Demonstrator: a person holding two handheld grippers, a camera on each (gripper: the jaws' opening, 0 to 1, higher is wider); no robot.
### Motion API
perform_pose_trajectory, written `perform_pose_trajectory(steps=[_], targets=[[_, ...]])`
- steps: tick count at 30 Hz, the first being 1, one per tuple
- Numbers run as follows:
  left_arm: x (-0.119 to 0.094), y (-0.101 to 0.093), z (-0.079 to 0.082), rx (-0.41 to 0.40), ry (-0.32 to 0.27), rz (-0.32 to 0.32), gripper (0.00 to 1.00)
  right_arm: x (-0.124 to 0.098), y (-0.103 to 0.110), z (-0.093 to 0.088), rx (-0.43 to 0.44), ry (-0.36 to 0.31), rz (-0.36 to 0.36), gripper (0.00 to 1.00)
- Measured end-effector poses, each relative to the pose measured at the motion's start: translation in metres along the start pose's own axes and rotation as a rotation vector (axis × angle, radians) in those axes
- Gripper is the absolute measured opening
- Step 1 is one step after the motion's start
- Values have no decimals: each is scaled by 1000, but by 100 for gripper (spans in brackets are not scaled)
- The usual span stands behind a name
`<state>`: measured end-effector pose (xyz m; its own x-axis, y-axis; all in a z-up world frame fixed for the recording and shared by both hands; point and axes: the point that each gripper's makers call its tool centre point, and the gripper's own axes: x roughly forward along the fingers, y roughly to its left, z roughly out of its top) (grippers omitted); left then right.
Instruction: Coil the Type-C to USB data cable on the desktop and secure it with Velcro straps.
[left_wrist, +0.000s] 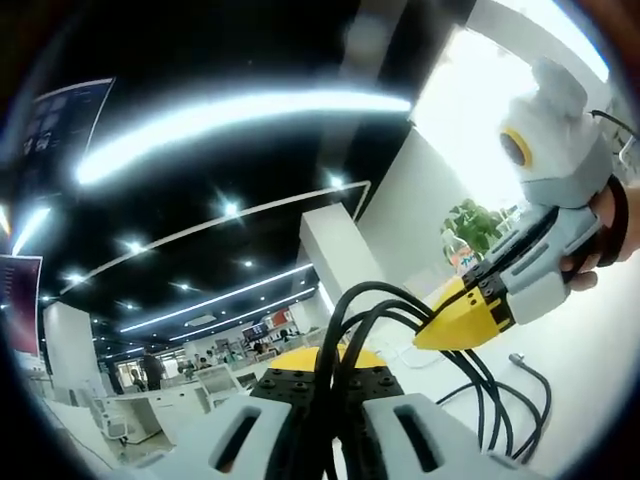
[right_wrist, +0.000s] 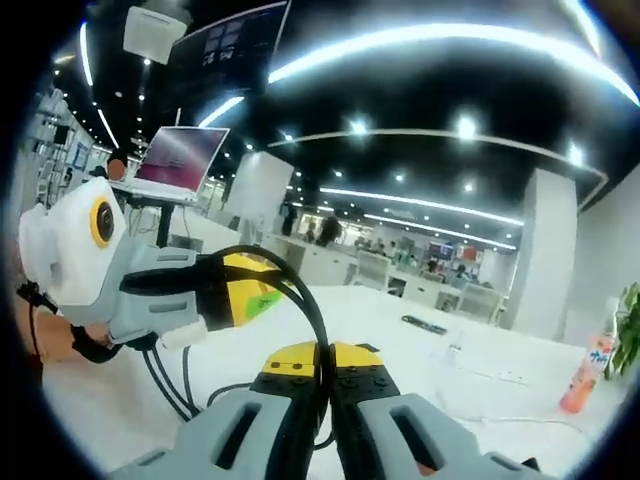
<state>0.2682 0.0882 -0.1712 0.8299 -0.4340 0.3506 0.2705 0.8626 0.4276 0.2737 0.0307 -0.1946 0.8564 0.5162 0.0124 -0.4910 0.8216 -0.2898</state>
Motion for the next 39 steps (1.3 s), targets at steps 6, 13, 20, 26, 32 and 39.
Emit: perform_pose_trajectory(steps=[6,13,20,26,32,39], targets=[[0,0,0,4,5,4,4,0,2,0,-13,-5,-10,3],[-1,1,0,8,8,6,4,-1,2,0,9,-8,-11,3],[-2,0,0,16,11,11,4,-3,3,0,4,-7,-11,3],[-1,-1,0,-7,18,3,5,-4,2,-1,42,-1,2,3],[0,-1,-5,-71,42,-17,5,-2,0,-5,160,19,60,4],[7,-3,-13,-99,81,-45,4,-3,-3,-9,178,-28,166,9]])
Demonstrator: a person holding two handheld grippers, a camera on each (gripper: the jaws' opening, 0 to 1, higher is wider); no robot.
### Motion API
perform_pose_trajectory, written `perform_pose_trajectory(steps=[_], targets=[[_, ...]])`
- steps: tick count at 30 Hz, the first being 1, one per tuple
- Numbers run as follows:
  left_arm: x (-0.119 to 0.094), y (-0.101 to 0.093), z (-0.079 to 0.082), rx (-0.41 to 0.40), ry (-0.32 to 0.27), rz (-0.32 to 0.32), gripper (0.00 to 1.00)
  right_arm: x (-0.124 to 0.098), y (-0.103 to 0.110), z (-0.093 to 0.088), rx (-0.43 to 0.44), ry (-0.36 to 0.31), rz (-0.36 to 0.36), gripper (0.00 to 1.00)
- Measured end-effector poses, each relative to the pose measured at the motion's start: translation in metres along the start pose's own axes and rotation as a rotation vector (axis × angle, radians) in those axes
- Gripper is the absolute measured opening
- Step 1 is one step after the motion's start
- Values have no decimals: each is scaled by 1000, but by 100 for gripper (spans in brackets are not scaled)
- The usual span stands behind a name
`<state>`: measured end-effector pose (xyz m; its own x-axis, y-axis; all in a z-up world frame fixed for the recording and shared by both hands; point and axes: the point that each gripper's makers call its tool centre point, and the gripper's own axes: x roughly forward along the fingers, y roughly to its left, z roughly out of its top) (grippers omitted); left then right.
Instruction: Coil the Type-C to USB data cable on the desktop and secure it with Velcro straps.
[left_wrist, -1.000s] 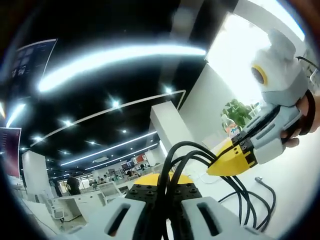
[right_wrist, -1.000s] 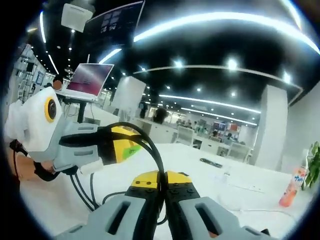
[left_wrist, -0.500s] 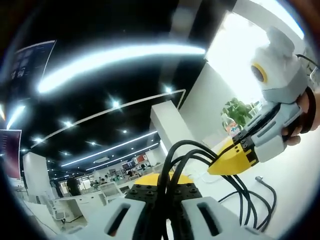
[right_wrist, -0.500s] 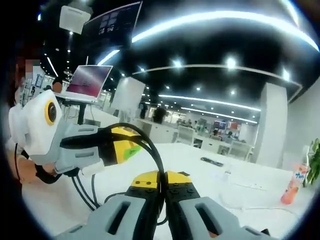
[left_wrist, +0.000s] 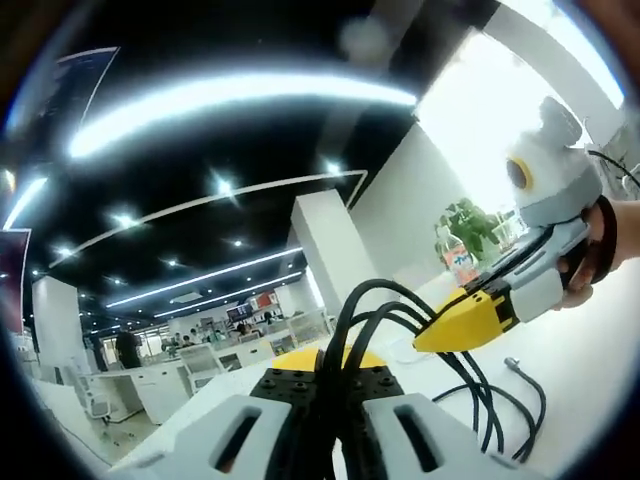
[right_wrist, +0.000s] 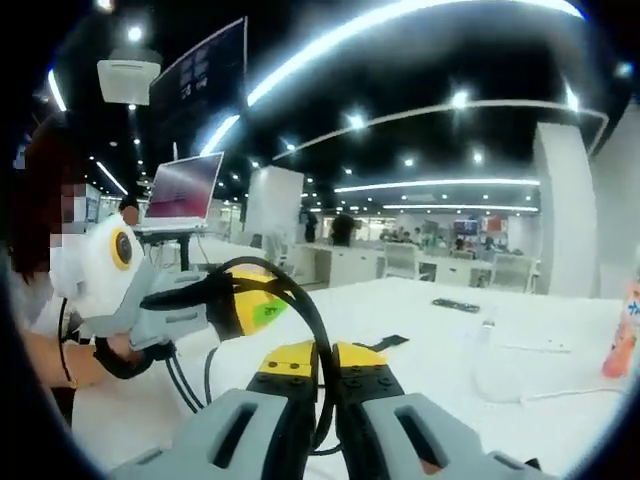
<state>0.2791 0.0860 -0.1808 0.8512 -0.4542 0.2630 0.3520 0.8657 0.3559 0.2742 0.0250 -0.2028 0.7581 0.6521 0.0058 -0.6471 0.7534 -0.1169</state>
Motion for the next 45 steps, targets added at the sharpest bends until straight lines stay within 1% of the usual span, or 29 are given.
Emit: perform_pose_trajectory(steps=[2,3,4,7,8,9,10,11,13,14,15,16,18,19,20,21,22,23,25,26,28,30,34,38,40,41,43,44,45], targets=[[1,2,-2,-33,5,1,4,-6,2,3,36,-12,27,14],[1,3,-2,-39,6,2,4,-11,3,9,89,-53,55,16],[1,3,-3,-40,8,4,4,-15,1,14,136,-82,60,16],[0,4,-3,-46,9,9,4,-25,-24,20,282,-146,25,16],[-1,5,-3,-48,7,10,4,-26,-34,18,316,-144,8,15],[-2,6,-2,-50,5,12,4,-25,-45,11,334,-118,-20,15],[-2,6,-2,-50,3,14,4,-23,-53,1,327,-72,-43,14],[-3,7,-1,-49,1,17,4,-19,-56,-7,268,-35,-31,14],[-4,6,0,-43,-4,15,4,-9,-55,-33,158,80,12,14],[-5,6,2,-38,-8,12,4,-6,-55,-43,141,118,9,15],[-5,5,4,-32,-16,8,4,-2,-56,-58,113,173,9,15],[-4,4,5,-25,-19,3,4,2,-54,-63,91,190,25,16],[-2,3,8,-21,-23,-6,4,9,-51,-66,67,193,48,17],[0,1,10,-10,-26,-22,4,13,-49,-69,43,209,67,17],[1,1,11,4,-26,-27,4,16,-46,-72,10,231,93,18],[2,0,13,21,-30,-32,4,18,-45,-78,-13,260,102,19],[2,0,14,26,-33,-34,4,19,-45,-82,-23,280,100,20],[3,0,17,37,-39,-39,4,20,-45,-89,-33,317,100,20],[2,-1,21,41,-50,-41,4,21,-46,-92,-37,326,90,20],[2,-1,22,43,-54,-42,4,20,-47,-93,-53,328,91,20],[2,0,23,47,-58,-40,4,19,-48,-95,-58,323,88,20],[1,2,25,52,-66,-30,4,22,-52,-97,-18,323,65,20],[-3,4,32,52,-99,-23,4,31,-54,-101,-6,328,60,20],[-7,4,36,46,-137,-15,4,41,-52,-104,-37,331,59,19],[-10,5,39,57,-145,-11,4,46,-52,-105,-33,332,58,16],[-11,5,39,60,-147,-11,4,47,-53,-105,-33,328,53,12],[-14,5,43,61,-164,-9,4,49,-55,-104,-32,319,49,10],[-15,5,44,63,-171,-9,4,50,-55,-104,-42,315,48,6],[-16,5,46,63,-177,-5,4,50,-56,-104,-68,313,51,6]])
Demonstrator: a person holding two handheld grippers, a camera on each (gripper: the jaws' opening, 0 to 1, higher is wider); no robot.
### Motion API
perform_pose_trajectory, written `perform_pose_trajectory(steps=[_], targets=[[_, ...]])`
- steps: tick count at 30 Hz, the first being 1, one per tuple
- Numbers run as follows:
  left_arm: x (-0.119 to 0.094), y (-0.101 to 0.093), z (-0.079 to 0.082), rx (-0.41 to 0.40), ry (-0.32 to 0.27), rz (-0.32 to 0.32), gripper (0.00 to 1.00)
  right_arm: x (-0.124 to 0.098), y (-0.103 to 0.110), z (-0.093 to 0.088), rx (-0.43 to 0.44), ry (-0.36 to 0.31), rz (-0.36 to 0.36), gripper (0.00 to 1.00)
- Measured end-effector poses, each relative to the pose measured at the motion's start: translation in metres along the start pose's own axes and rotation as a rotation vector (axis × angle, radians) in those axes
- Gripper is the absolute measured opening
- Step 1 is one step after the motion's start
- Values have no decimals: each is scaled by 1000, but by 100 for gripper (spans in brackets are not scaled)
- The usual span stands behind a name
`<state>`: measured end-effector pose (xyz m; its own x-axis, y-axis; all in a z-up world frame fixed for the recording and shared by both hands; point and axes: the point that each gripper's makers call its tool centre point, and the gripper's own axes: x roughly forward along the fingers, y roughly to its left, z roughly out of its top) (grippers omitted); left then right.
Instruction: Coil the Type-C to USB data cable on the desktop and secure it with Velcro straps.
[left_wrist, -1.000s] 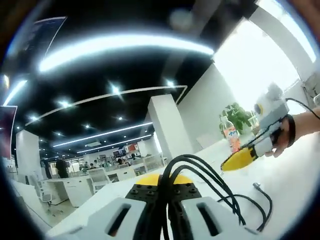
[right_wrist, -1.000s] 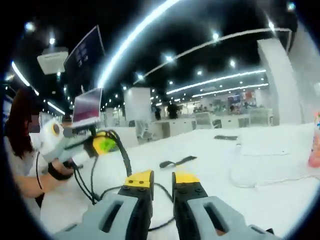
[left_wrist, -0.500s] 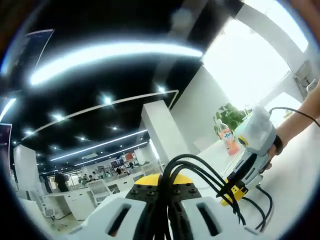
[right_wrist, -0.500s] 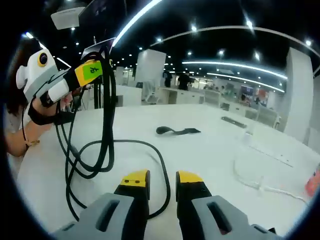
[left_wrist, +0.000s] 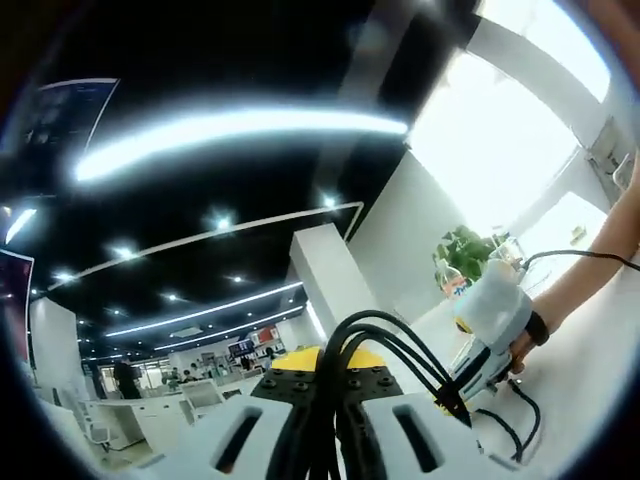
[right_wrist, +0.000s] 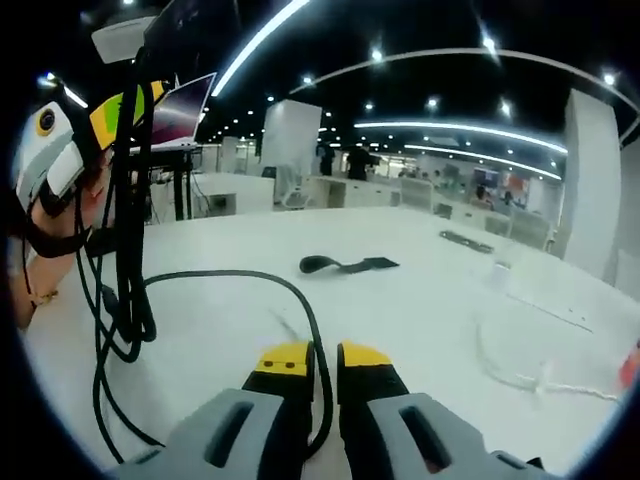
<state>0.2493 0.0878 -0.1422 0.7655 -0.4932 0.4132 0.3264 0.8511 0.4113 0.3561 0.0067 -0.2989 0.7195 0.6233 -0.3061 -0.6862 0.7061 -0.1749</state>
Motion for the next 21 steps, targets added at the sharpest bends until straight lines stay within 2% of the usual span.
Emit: perform_pose_trajectory(steps=[4,9,12,15,19,21], targets=[[-1,1,4,-5,-16,9,4,-7,-1,4,-41,-4,-7,3],[0,-6,-1,10,0,-4,4,-24,-7,32,-52,-113,-39,2],[1,-13,-3,29,1,-16,4,-37,-9,53,-130,-172,-93,2],[10,-13,-7,64,7,-22,4,-52,0,74,-238,-225,-140,2],[12,-9,-8,79,8,-7,4,-69,9,98,-297,-284,-196,1],[16,-7,-8,52,6,-6,4,-79,10,106,-357,-313,-227,1]])
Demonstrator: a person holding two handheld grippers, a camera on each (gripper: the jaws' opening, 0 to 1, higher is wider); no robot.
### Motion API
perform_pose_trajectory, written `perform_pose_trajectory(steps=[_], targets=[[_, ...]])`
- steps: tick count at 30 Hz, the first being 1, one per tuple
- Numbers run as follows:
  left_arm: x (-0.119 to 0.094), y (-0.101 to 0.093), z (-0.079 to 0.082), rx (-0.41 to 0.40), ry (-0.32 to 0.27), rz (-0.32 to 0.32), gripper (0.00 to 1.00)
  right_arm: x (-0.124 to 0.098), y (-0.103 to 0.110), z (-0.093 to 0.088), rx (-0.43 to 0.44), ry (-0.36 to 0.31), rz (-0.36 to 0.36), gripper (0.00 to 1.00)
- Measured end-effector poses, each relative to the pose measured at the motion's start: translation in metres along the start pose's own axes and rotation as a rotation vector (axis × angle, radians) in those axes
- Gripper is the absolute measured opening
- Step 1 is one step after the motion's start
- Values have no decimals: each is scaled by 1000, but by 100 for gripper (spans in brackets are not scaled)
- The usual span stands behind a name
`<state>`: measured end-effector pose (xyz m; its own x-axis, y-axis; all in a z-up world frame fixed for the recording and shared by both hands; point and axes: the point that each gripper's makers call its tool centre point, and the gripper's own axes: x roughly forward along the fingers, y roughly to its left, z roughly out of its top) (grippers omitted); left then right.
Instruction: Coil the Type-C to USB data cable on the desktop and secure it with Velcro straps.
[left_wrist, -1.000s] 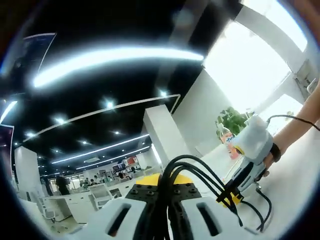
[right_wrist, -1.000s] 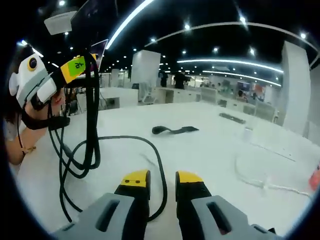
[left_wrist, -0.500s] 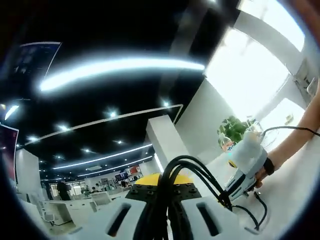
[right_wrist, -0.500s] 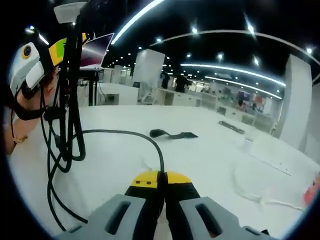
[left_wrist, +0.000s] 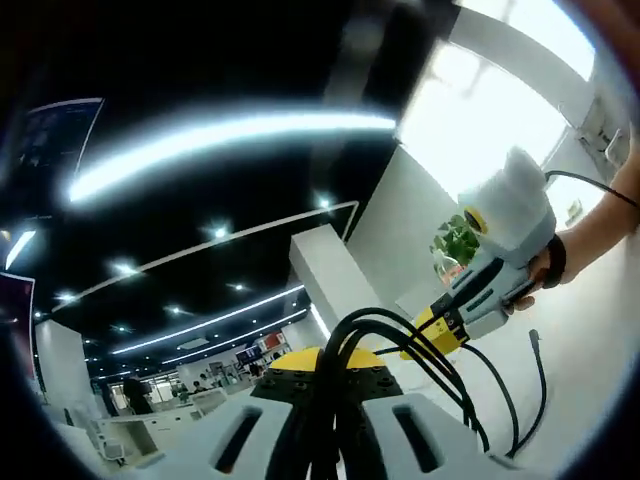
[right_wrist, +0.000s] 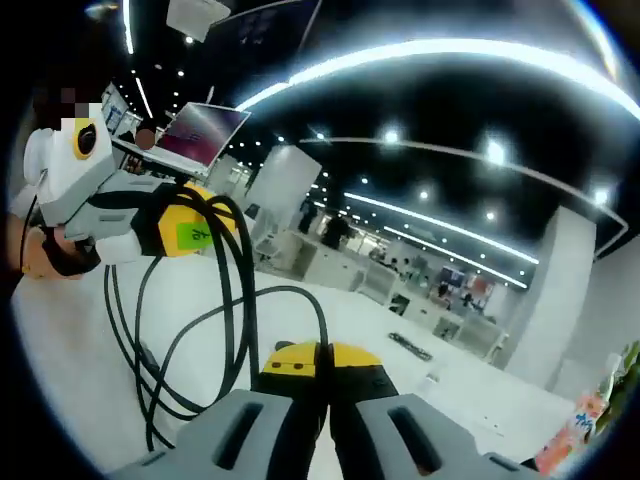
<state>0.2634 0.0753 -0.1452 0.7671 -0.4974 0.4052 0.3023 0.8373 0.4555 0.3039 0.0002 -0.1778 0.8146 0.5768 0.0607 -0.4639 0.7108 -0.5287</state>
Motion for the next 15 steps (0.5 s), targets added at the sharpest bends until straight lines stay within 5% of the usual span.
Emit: perform_pose_trajectory(steps=[2,6,15], targets=[[6,-5,-2,-6,11,-32,3,-7,-7,9,-89,-22,-33,1],[17,-24,-3,65,24,-106,3,-17,-19,20,-106,-55,-52,1],[34,-31,-4,178,9,-56,4,-34,-29,27,-42,-136,-45,1]])
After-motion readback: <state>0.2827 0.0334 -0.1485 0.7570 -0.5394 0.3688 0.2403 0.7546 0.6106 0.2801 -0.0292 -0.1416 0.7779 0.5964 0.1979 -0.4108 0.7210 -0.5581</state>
